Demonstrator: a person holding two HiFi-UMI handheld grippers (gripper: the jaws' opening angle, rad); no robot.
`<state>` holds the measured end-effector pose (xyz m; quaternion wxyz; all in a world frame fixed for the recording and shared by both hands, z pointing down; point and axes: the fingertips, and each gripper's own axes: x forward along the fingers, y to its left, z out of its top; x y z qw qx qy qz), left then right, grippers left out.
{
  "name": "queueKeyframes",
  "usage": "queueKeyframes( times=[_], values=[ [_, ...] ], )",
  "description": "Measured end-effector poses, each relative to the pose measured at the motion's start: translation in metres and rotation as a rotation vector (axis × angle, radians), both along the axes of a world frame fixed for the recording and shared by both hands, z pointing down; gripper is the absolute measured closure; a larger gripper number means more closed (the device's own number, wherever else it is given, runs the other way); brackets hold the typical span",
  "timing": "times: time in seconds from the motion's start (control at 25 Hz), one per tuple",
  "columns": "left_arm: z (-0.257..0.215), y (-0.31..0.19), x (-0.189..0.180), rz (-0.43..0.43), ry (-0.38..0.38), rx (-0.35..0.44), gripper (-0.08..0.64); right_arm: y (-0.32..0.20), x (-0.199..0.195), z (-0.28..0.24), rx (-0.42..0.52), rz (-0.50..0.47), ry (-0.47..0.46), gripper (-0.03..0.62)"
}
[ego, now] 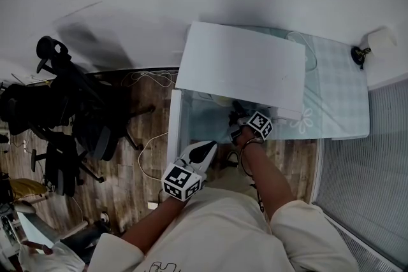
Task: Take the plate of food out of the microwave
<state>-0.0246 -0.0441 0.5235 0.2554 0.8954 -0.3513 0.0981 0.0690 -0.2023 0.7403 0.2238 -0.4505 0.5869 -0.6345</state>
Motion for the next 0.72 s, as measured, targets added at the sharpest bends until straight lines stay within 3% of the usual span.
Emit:
queueKeyframes(
  times=[0.12,0.72],
  values=[
    [-0.001,0.001,-0.001,0.0,0.001,0.0,0.558,-0.001,0.001,-0.004,0.012,-0.005,0.007,0.571],
    [-0.006,0.006,0.011,0.03,0.025,0.016,0.558,0.039,0.007,-0.036,0.057,-0.011,-0.071,0.574]
  ],
)
